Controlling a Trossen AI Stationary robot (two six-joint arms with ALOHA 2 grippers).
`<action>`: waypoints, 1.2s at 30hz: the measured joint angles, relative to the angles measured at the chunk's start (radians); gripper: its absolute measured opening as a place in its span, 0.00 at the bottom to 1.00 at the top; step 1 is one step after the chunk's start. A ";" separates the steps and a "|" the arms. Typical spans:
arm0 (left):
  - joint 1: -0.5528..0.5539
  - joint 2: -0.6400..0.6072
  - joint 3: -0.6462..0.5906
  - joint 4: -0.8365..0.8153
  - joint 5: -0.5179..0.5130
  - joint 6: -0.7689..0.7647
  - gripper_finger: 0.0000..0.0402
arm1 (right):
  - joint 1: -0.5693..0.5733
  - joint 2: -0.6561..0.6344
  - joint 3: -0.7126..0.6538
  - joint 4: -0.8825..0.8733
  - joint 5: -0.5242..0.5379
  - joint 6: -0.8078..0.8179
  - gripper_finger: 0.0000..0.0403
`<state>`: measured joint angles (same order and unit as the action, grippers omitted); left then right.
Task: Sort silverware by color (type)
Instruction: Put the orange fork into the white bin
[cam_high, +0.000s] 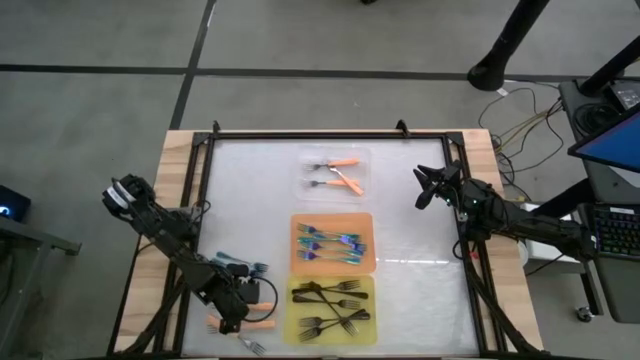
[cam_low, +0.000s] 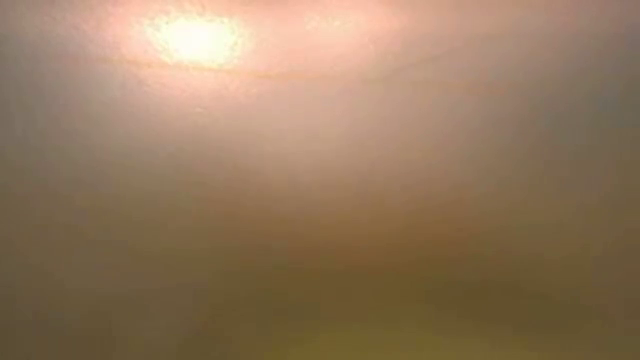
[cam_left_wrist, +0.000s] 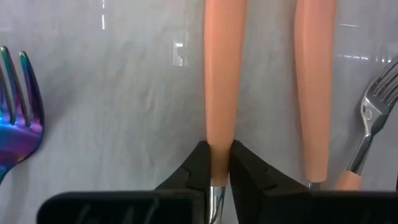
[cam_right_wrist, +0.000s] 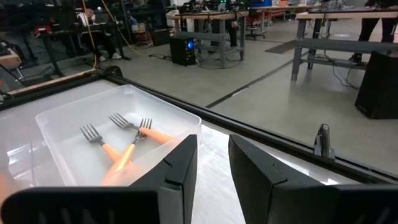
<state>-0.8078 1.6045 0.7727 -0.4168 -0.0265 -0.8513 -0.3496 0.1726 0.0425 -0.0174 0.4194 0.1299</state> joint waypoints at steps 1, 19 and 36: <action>0.000 -0.008 0.000 -0.001 0.000 0.000 0.05 | 0.000 0.000 0.000 0.000 0.000 0.000 0.21; 0.059 -0.150 0.016 -0.011 -0.064 0.083 0.05 | 0.000 0.000 0.000 0.000 0.000 0.000 0.21; 0.377 -0.276 0.019 0.241 -0.199 0.747 0.05 | 0.000 0.000 0.000 0.000 0.000 0.000 0.21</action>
<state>-0.4312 1.3284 0.7915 -0.1757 -0.2253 -0.1046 -0.3496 0.1726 0.0425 -0.0174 0.4191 0.1299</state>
